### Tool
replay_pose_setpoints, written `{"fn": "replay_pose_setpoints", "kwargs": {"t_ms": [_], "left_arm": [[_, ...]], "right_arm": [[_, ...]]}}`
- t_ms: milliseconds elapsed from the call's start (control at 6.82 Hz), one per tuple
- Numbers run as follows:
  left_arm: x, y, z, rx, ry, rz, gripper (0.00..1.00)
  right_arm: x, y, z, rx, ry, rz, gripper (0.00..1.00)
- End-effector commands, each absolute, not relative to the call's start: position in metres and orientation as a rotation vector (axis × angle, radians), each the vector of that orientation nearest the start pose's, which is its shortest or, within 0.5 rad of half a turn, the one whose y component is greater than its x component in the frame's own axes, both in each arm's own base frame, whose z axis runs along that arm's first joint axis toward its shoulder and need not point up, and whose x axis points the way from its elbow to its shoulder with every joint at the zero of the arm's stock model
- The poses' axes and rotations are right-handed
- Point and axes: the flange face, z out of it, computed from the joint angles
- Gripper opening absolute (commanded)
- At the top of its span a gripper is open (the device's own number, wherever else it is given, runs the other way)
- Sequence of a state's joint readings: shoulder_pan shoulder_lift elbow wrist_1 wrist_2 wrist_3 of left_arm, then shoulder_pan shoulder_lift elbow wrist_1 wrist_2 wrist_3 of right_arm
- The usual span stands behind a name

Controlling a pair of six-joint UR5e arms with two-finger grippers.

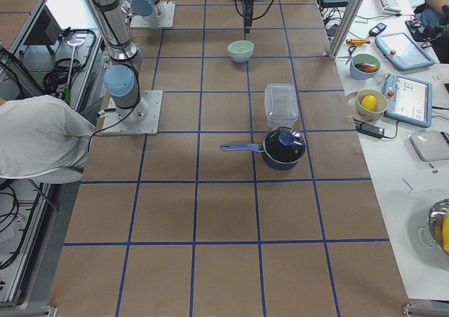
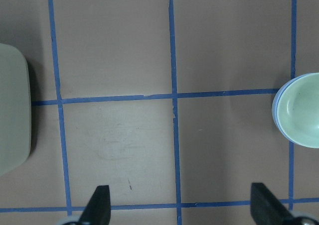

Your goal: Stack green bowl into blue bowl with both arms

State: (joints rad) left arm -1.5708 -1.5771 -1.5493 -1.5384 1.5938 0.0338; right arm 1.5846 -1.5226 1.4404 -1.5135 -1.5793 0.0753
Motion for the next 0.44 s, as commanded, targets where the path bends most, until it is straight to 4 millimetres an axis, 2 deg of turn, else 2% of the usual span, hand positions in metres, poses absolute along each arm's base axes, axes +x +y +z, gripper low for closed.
{"fn": "replay_pose_setpoints", "kwargs": {"t_ms": [0,293], "left_arm": [[-0.1310,-0.4996,0.4980,0.052,3.117,-0.071,1.00],[-0.1310,-0.4997,0.4982,0.049,3.117,-0.074,1.00]], "right_arm": [[0.1349,-0.5099,0.5217,0.106,3.146,-0.037,0.86],[0.1346,-0.5099,0.5217,0.107,3.149,-0.037,0.88]]}}
